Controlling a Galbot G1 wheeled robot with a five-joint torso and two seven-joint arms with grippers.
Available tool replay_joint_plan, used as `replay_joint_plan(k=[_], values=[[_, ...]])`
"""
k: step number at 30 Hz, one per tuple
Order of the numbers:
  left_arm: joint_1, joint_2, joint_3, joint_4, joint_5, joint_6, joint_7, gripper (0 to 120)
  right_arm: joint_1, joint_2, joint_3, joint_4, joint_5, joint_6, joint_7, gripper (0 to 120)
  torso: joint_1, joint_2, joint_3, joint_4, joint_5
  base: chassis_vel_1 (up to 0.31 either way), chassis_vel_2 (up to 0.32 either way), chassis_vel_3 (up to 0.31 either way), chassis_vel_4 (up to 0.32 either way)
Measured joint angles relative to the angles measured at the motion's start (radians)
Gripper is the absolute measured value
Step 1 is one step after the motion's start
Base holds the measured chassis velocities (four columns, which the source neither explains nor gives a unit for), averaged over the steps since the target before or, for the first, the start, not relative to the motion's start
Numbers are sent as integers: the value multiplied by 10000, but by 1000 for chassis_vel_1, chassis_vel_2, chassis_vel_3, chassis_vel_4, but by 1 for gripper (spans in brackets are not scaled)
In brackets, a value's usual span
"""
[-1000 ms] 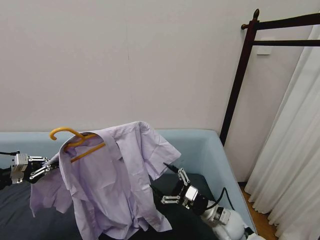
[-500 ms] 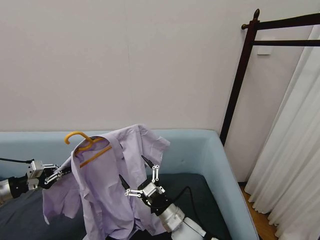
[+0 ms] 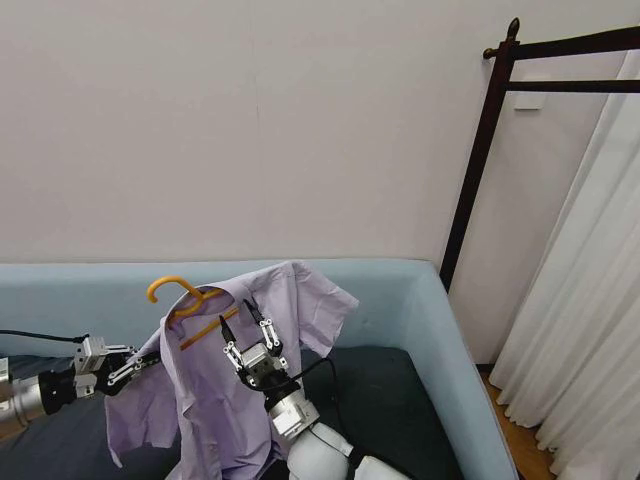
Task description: Pick up the clothes from the sofa and hang them on the clothes hanger.
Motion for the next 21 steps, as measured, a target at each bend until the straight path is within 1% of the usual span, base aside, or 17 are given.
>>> replay_joint_plan(k=[1, 2, 3, 4, 5, 8, 9, 11, 15, 17, 18, 19, 21], values=[[0, 0, 0, 0, 0, 0, 0, 1, 0, 0, 0, 0, 0, 0, 0, 37, 0, 0, 0, 0, 0, 0, 0, 0, 0], [35, -4, -42, -21, 4, -4, 0, 1, -19, -40, 14, 48, -40, -17, 0, 34, 0, 0, 0, 0, 0, 0, 0, 0, 0], [86, -18, -105, -45, 9, -15, 1, 1, -58, -111, 52, 141, -102, -32, -3, 27, 0, 0, 0, 0, 0, 0, 0, 0, 0], [96, -26, -119, -51, 10, -20, 2, 1, -71, -129, 67, 165, -117, -36, -5, 24, 0, 0, 0, -1, 0, 0, 0, 0, 0], [96, -26, -119, -51, 10, -20, 2, 1, -71, -129, 67, 165, -117, -36, -5, 24, 0, 0, 0, -1, 0, 0, 0, 0, 0], [125, -75, -156, -75, 27, -44, 16, 1, -170, -226, 163, 321, -144, -68, -31, 7, 0, 0, 0, 0, 0, 0, 0, 0, 0], [125, -75, -156, -75, 27, -44, 16, 1, -170, -226, 163, 321, -144, -68, -31, 7, 0, 0, 0, 0, 0, 0, 0, 0, 0], [122, -116, -157, -37, 99, -62, 41, 1, -261, -373, 175, 495, -77, -68, -130, 0, -1, 1, 0, 0, 1, 0, 0, 0, 0], [82, -158, -145, 120, 225, -116, 74, 1, -330, -638, 193, 761, 279, 0, -440, 0, -1, 0, 0, 0, 1, 0, 0, 0, 0], [40, -167, -113, 276, 323, -192, 98, 1, -322, -864, 232, 1053, 1104, 155, -902, 0, 0, 0, 0, -1, 1, 0, 0, 0, 0], [40, -167, -113, 276, 323, -192, 98, 1, -322, -864, 232, 1053, 1104, 155, -902, 0, 0, 0, 0, -1, 1, 0, 0, 0, 0], [30, -167, -102, 323, 339, -210, 111, 1, -296, -954, 237, 1231, 1612, 187, -1129, 0, 0, 0, 0, 0, 1, 0, 0, 0, 0], [15, -168, -88, 438, 389, -250, 186, 1, -171, -1243, 230, 1760, 3314, 226, -2034, 0, 0, 0, 0, 0, 1, 0, 0, 0, 0]])
